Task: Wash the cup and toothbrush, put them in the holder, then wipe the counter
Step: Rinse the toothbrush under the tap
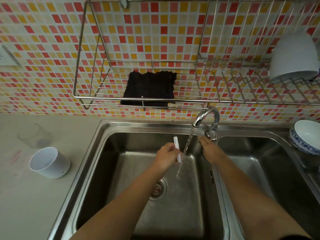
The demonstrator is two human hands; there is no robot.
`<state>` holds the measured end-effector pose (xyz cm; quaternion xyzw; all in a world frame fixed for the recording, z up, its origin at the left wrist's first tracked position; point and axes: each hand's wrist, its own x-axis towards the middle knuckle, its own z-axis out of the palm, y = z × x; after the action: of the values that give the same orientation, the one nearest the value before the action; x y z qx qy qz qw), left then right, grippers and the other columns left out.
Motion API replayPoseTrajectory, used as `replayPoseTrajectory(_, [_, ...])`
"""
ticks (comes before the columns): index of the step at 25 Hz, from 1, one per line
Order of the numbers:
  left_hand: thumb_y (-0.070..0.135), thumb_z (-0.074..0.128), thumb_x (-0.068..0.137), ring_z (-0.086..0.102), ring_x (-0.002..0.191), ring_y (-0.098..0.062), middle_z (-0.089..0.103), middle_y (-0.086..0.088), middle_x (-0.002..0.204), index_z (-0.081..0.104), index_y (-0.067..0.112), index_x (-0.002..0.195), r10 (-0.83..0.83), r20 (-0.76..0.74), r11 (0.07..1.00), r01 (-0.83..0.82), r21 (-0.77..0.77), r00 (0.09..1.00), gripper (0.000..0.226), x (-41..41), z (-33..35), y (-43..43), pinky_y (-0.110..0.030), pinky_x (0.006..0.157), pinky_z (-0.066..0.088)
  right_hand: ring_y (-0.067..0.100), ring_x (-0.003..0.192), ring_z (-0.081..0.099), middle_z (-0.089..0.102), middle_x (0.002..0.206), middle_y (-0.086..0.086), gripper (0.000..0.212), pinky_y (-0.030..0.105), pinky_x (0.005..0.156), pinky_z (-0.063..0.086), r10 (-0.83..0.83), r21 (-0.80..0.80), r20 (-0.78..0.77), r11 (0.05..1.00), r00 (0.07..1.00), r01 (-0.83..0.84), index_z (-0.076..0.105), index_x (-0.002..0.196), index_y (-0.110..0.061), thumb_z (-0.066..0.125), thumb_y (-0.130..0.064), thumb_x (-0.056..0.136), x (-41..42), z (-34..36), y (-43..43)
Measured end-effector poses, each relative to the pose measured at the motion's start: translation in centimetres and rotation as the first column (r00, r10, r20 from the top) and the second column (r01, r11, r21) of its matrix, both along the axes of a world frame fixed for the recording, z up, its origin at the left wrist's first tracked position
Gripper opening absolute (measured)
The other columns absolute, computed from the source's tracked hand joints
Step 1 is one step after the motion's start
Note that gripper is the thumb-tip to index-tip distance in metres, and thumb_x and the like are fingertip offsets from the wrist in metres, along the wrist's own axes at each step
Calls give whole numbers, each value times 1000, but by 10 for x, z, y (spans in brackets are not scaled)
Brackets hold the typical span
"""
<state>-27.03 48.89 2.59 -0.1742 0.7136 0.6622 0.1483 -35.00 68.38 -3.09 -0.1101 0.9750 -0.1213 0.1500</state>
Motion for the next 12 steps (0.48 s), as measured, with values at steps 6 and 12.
replayPoseTrajectory(6, [11,55,89,65,97,-31,62,-12,98,52,21,84,-26,8,998,27,-53,1000,12,6,-1,-16,-46,89,54,27,88,50,48,90,13,12,27,74,33,-9,-150,29,989,1000,13,43,86,-11,52,-3,87,-21,3,-3])
replayPoseTrajectory(12, [8,56,87,66,93,-33,63,-10,92,51,19,83,-52,21,996,54,-65,998,13,8,-2,-6,-46,86,56,22,79,49,52,84,8,11,26,63,36,-282,-523,2,817,959,241,48,83,-7,56,-6,90,-8,25,19])
